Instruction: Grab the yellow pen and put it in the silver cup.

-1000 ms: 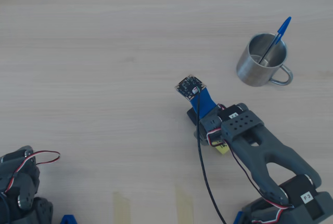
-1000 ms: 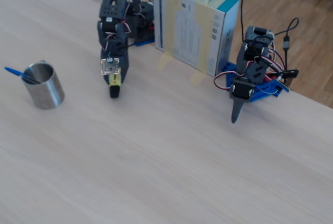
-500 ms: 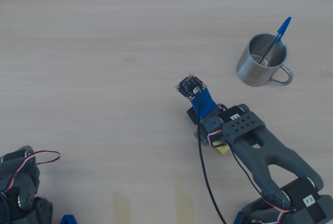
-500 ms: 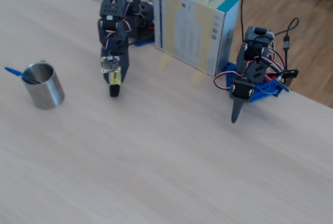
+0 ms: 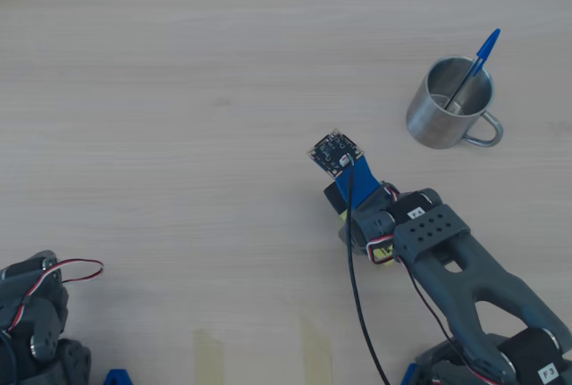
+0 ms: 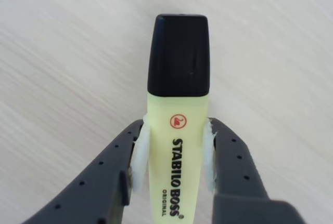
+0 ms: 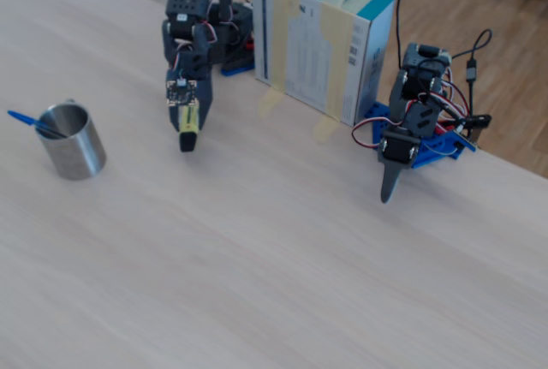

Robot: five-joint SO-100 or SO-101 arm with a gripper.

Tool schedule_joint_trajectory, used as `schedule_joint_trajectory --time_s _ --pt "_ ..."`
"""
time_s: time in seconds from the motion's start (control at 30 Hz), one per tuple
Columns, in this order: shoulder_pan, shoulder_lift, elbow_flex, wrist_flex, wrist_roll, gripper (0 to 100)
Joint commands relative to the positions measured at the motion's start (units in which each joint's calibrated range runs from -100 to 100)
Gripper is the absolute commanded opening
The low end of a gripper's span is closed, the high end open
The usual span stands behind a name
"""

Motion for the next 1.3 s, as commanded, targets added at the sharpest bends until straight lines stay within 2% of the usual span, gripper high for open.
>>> schedule_joint_trajectory --time_s 0.0,0.67,1.27 --pt "-0.1 -5.2 0.7 -0.7 -0.3 13" --pt "-3.3 -23.2 9.2 -0.8 -1.3 13" --pt "-7.2 -41.2 20.2 -14.2 -2.8 13"
